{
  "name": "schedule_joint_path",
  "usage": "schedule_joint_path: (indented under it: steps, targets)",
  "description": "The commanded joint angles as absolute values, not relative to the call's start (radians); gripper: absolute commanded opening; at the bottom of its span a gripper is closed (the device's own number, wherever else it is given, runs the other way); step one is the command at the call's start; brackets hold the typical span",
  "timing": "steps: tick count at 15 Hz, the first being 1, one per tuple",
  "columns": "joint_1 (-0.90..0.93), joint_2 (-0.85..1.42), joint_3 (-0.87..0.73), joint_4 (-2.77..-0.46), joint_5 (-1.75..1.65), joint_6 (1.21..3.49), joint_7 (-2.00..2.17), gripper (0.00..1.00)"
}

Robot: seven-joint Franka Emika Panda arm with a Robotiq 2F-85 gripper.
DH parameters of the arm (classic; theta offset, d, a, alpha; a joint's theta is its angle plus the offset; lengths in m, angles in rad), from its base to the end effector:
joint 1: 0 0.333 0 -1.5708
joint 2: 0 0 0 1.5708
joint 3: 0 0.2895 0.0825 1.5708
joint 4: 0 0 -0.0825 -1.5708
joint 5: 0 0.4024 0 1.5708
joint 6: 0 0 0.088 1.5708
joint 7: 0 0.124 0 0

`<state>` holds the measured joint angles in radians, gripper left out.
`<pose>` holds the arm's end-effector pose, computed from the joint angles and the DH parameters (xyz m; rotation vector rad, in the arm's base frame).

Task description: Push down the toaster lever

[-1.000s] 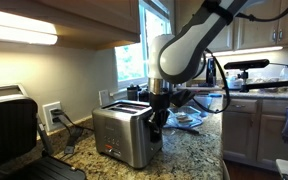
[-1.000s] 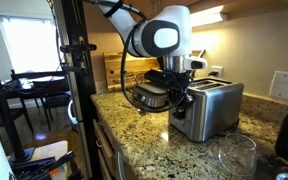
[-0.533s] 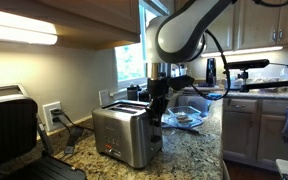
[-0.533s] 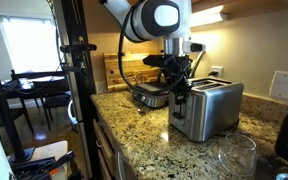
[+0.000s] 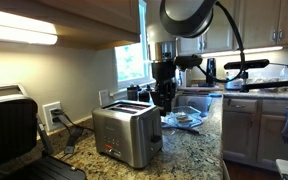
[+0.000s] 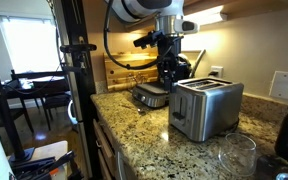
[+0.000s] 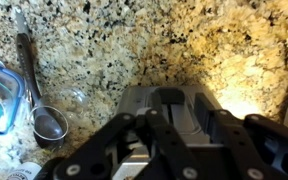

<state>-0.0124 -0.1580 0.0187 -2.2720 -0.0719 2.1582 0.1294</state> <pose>0.5165 -0.0007 0.3746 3.0774 -0.1304 0.0744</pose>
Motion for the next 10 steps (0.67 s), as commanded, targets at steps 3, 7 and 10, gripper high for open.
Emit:
schedule_joint_path:
  steps: [3,7,10]
  targets:
    - [-0.008,-0.218,0.031,-2.285,-0.068,2.053,0.173,0.84]
    - [-0.008,-0.221,0.038,-2.288,-0.066,2.04,0.193,1.0]
    - [-0.009,-0.182,0.034,-2.27,-0.07,2.069,0.165,1.0]
